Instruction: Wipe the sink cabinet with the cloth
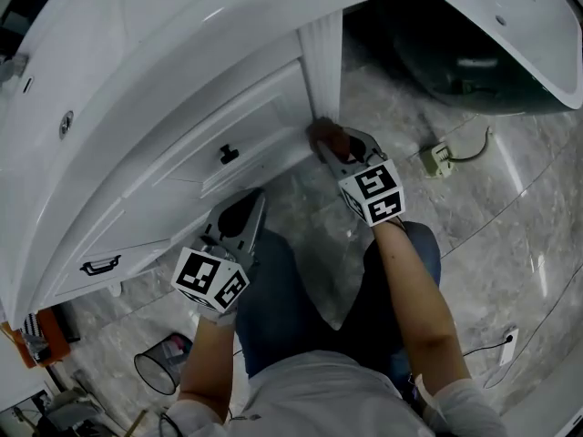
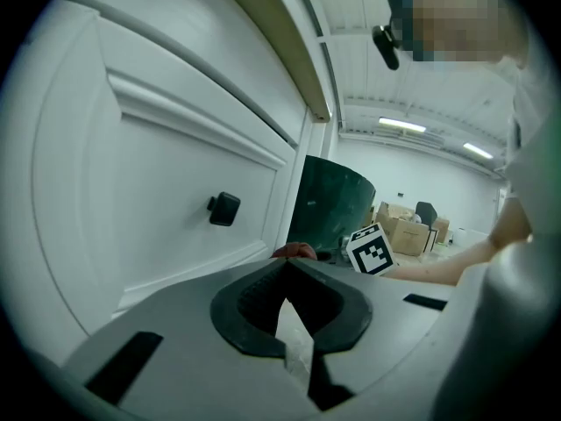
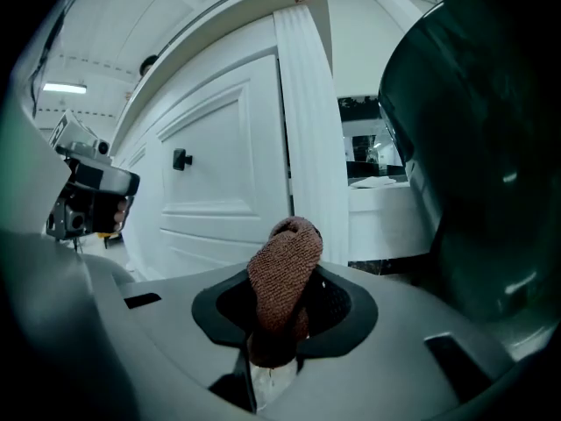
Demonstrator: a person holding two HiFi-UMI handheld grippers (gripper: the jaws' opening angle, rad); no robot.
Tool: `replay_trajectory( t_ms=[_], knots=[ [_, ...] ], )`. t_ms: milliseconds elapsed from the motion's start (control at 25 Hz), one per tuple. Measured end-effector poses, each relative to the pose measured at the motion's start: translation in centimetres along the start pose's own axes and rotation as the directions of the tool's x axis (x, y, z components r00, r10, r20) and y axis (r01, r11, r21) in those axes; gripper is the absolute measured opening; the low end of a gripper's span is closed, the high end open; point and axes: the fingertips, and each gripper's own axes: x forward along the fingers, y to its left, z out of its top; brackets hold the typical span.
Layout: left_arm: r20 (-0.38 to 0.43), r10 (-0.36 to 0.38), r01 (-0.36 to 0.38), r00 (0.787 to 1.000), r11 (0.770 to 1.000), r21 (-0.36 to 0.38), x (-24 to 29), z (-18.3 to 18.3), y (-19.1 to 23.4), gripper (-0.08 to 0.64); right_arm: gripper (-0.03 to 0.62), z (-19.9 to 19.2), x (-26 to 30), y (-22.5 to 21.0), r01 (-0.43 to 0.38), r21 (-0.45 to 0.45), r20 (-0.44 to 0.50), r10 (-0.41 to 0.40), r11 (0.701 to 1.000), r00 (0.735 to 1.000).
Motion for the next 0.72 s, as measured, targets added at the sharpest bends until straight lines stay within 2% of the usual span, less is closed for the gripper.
replay_trajectory(
  t_ms=[400,720],
  knots=[
    [-0.001,0.018,-0.018,1.000,1.000,-0.006,-1.7,0.0,3.0,0.011,0.103,-1.3,1.4,-0.7,0.055,0.012,-0.065,-0.054,0.998,0.996],
    [-0.023,0.038,-0.039,0.999,0.999,-0.001,-3.1,-1.3,4.0,0.011,0.103,-6.5,3.3,-1.5,0.095,0.026,-0.186,-0.089,0.995,0.978]
  ],
)
